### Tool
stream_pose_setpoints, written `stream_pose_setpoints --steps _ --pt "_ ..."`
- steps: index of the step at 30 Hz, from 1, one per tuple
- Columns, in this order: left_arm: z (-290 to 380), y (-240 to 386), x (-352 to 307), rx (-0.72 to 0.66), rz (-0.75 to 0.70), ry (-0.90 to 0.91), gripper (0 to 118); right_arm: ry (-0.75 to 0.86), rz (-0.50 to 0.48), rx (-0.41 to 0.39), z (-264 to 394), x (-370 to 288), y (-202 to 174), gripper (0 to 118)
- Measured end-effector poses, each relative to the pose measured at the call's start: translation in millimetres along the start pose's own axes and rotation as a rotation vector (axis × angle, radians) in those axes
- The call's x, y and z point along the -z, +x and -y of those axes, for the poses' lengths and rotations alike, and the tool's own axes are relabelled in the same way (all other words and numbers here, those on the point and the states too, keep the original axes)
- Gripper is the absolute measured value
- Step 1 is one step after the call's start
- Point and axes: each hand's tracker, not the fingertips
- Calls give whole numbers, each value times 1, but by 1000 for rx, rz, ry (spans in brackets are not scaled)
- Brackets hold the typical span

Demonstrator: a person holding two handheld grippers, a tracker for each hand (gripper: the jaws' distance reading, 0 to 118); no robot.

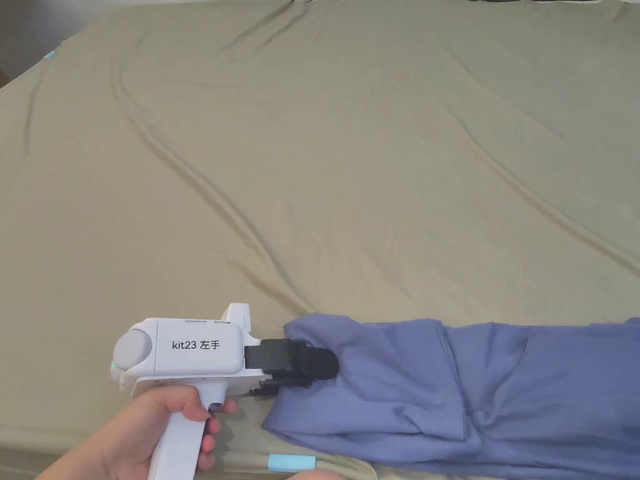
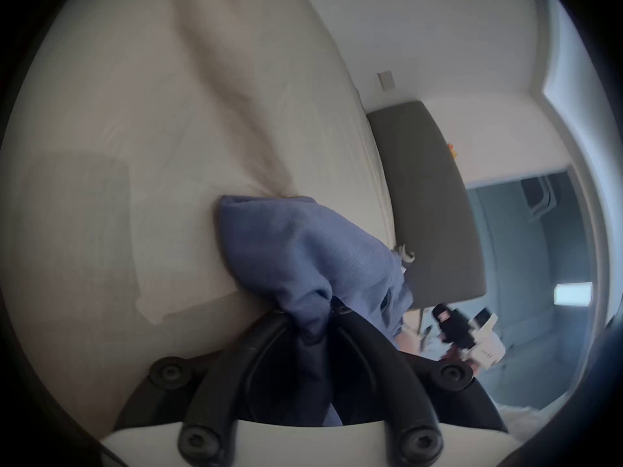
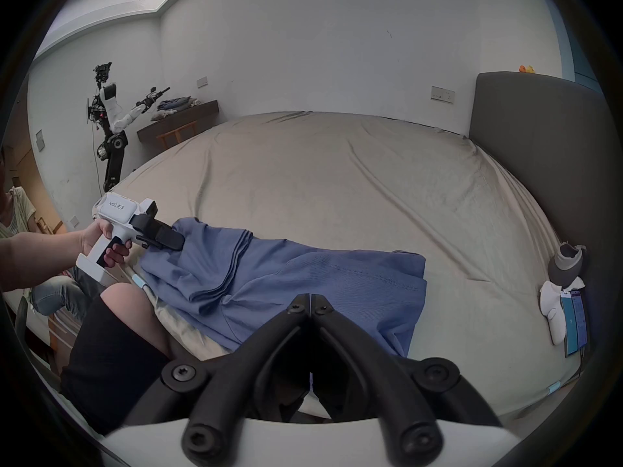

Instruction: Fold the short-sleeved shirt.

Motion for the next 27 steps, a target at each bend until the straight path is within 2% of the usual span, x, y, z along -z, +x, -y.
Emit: stream_pose_setpoints --steps 1,4,8,11,18,23,27 --pt "5 13 -2 30 -45 0 11 0 1 -1 -1 0 0 0" --pt "-1 25 -20 -1 -52 -4 11 -1 7 -4 -5 2 -1 0" --pt "-5 49 -57 48 -74 15 10 21 -16 -15 -11 -2 -7 0" --pt "-12 64 -85 105 -198 38 10 31 -33 -30 -12 -5 -10 0" --pt "-33 78 -142 59 -524 29 10 59 -69 -22 -8 -22 -2 0" --pt "-34 151 -128 162 -622 -6 10 86 -88 -9 -5 -31 4 0" --pt "-31 223 -78 275 -714 -55 10 130 -98 -2 -4 -41 7 0"
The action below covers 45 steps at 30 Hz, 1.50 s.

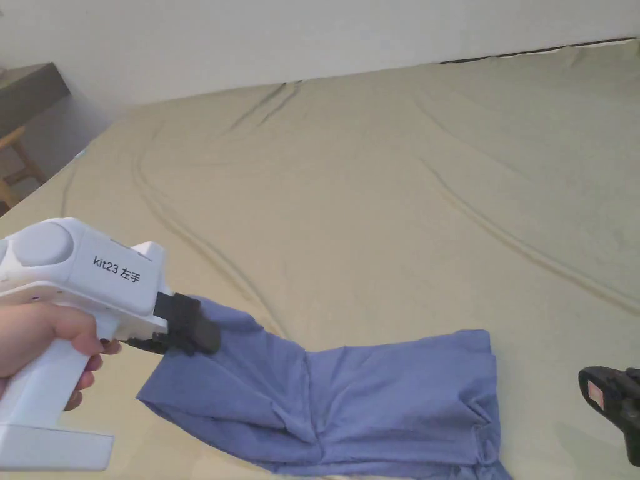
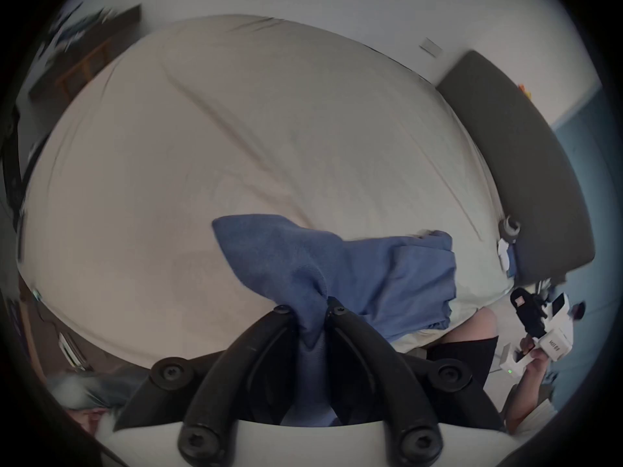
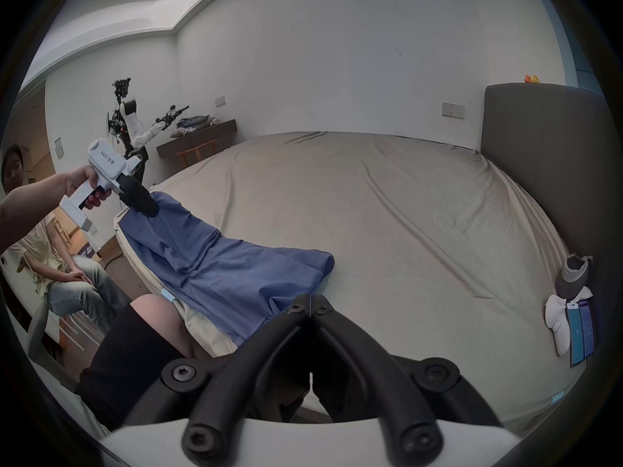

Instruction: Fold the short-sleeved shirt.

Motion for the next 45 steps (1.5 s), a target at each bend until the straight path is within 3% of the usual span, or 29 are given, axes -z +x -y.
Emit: stream_pose_setpoints --steps 5,13,15,17,18,20,22,23,25,26,28,33,39,42,45 --pt "-13 95 29 56 3 -16 10 36 5 1 1 -14 10 0" --pt "-6 199 153 98 66 -153 11 36 33 0 15 -14 27 0" --pt "-7 214 164 104 73 -144 35 26 35 9 18 -11 31 0" --pt "-8 224 154 90 151 -108 77 24 34 11 20 -11 33 0" --pt "-7 225 143 115 201 -86 84 20 32 12 21 -9 34 0" --pt "-2 218 117 146 221 -46 85 12 28 19 23 -6 36 0" --pt "7 210 95 177 205 -12 80 5 16 30 23 -3 36 0" --pt "12 202 92 185 188 1 60 3 11 29 23 -1 35 0" --pt "22 193 101 221 59 23 7 -1 7 21 22 2 33 0" --pt "26 192 111 237 -6 16 0 -2 5 16 22 3 32 0" --pt "32 187 141 278 -81 -18 0 -6 3 8 21 4 27 0" --pt "37 219 183 229 47 -34 0 -17 22 -12 27 2 24 0" --pt "60 260 228 435 39 -95 0 -51 33 -20 32 9 17 0" --pt "41 252 229 304 121 -120 0 -69 22 -26 35 14 8 0" --pt "37 235 224 267 190 -123 0 -100 15 -37 37 23 -4 0"
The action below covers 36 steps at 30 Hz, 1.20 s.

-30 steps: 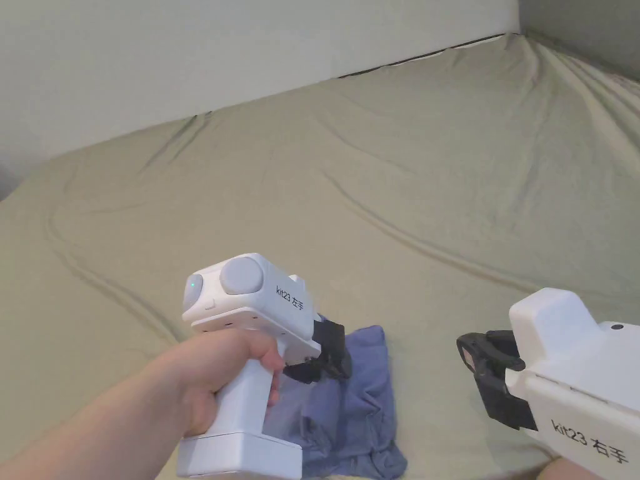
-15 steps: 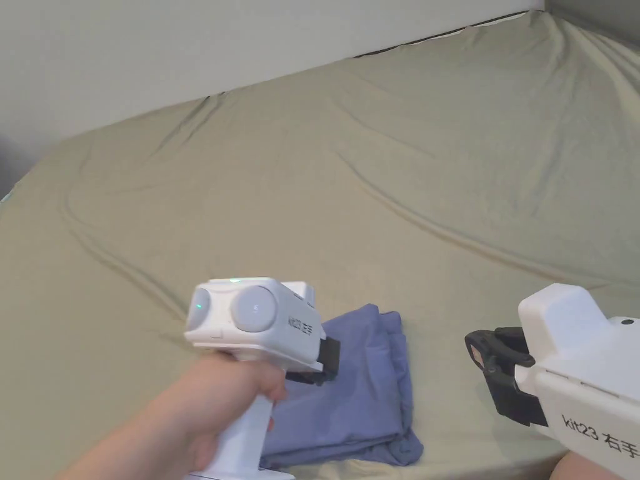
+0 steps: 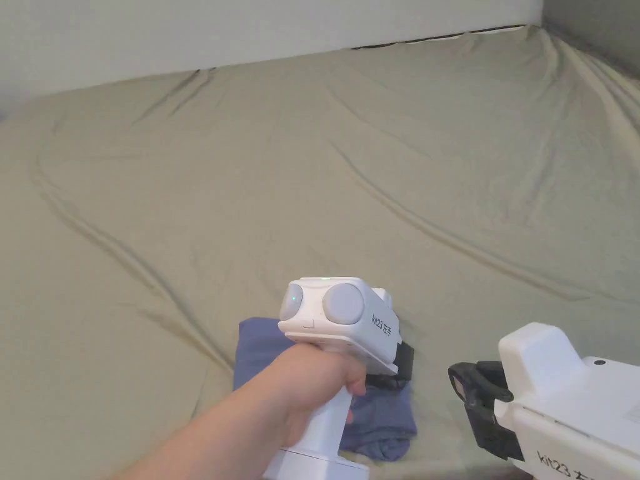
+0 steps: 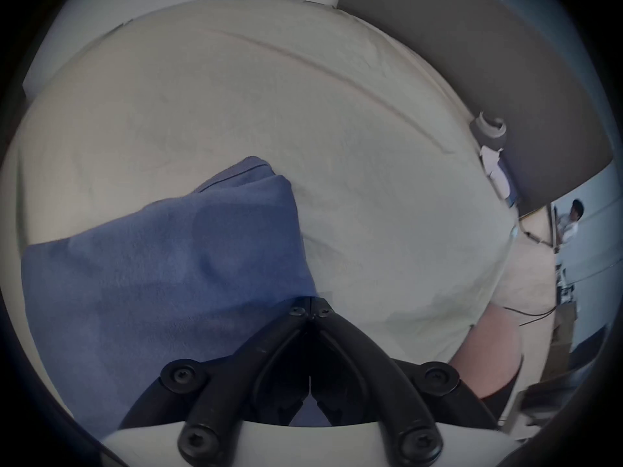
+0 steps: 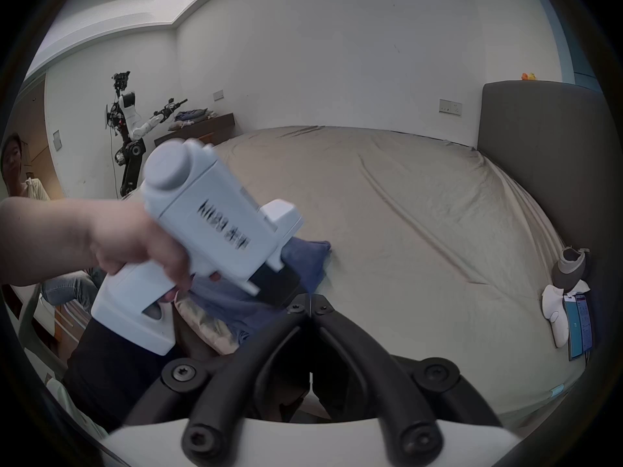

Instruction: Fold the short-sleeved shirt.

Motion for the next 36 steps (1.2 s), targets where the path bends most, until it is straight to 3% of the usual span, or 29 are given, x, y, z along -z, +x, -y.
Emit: stream_pose_setpoints --steps 8,11,14,16,18,20,21,22,23,24,25,26,27,29,34,36 --pt "56 -84 -137 -18 140 293 0 -100 -82 3 -19 49 -19 0" --pt "92 -132 -167 -64 128 350 0 -137 -195 56 -39 90 -19 0" --pt "122 -176 -169 -140 134 368 0 -175 -305 193 -53 136 -9 0" --pt "135 -208 -163 -249 202 350 0 -230 -394 369 -52 171 8 0" --pt "142 -227 -156 -306 233 351 0 -281 -382 427 -40 195 26 0" --pt "146 -241 -151 -323 273 355 0 -321 -324 374 -26 209 38 0" --pt "146 -249 -147 -349 307 355 0 -306 -375 378 -17 212 45 0" --pt "144 -258 -143 -378 366 341 0 -256 -455 475 -13 209 51 0" --pt "142 -266 -138 -402 436 304 0 -277 -441 538 -11 208 56 0" --pt "139 -272 -132 -416 490 280 2 -277 -431 548 -10 208 56 0" --pt "136 -274 -126 -424 514 305 13 -272 -427 520 -10 205 53 0" --pt "132 -277 -120 -422 517 332 42 -272 -423 502 -12 204 50 0" --pt "125 -281 -112 -426 524 315 63 -278 -417 484 -15 204 49 0" --pt "110 -288 -89 -455 615 227 85 -292 -412 481 -18 206 49 0" --pt "76 -266 -46 -457 717 155 85 -292 -417 488 -16 206 50 0" --pt "68 -253 -40 -437 702 177 73 -288 -418 494 -15 205 50 0"
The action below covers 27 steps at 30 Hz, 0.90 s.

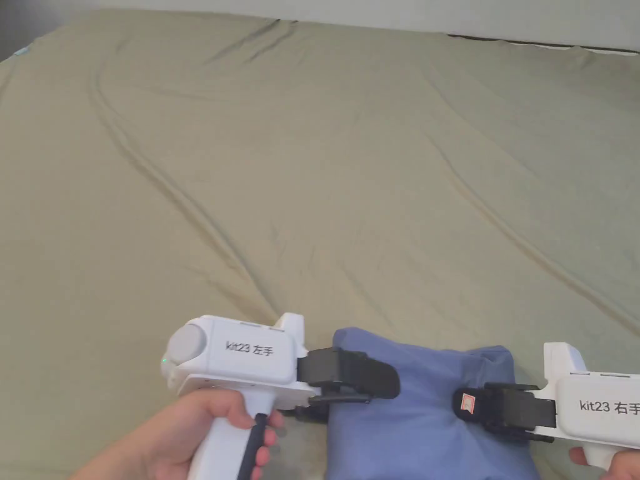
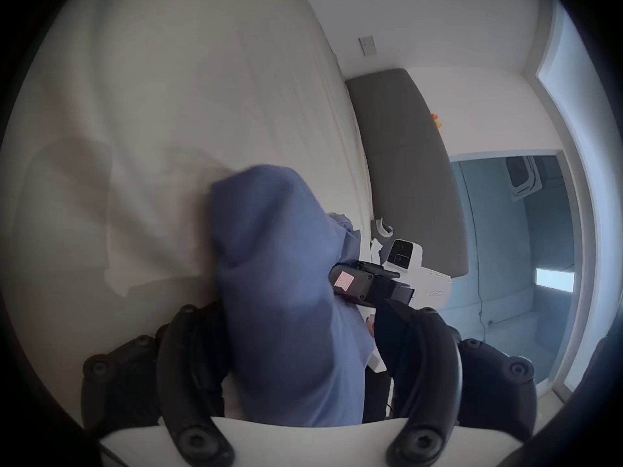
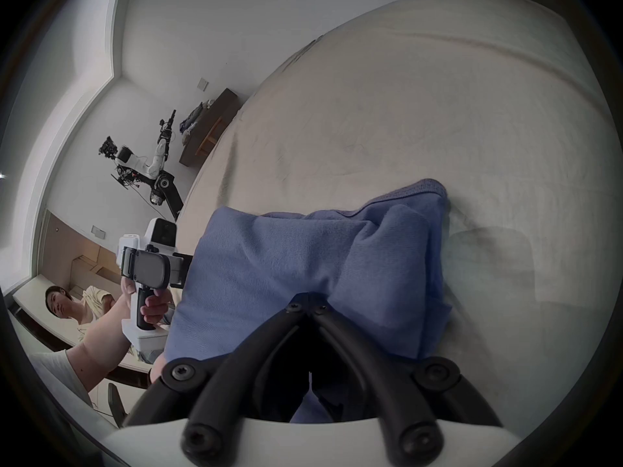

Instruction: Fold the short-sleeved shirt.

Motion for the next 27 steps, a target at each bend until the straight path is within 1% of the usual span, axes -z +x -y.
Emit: stream_pose_setpoints --steps 1,2,3,4,5,6,8,9,11,13,15,18,21,23,25,27 --pt "0 5 8 8 -19 -4 50 2 1 2 0 0 -2 0" --pt "-3 10 15 50 -124 -96 24 4 3 3 1 0 -3 0" --pt "-3 9 18 65 -190 -92 23 9 9 -1 2 -1 -6 0" --pt "-2 10 13 21 -133 -68 23 15 15 -17 3 -2 -9 0" --pt "-1 12 10 38 -125 -73 23 23 28 -46 3 -2 -11 0" --pt "0 16 8 82 -137 -87 22 33 32 -60 3 -4 -15 0" --pt "2 25 0 76 -157 -69 21 63 55 -66 4 -9 -24 0" --pt "3 31 -7 94 -170 -61 20 79 57 -73 4 -13 -30 0" --pt "6 46 -27 145 -199 -38 18 112 39 -89 3 -24 -38 0" --pt "6 61 -60 213 -276 -42 18 134 13 -112 2 -35 -48 0" --pt "3 70 -101 261 -375 -43 18 147 11 -151 3 -45 -66 0" --pt "-8 74 -170 329 -549 -62 18 166 -14 -178 6 -57 -83 0" --pt "-29 60 -238 297 -744 -50 18 175 -32 -207 11 -63 -98 0" --pt "-38 51 -277 349 -863 -71 18 173 -37 -222 15 -66 -107 0" --pt "-50 37 -311 278 -970 -66 18 157 -38 -244 19 -68 -114 0" --pt "-60 27 -340 268 -1091 -78 17 142 -24 -270 22 -69 -119 0"
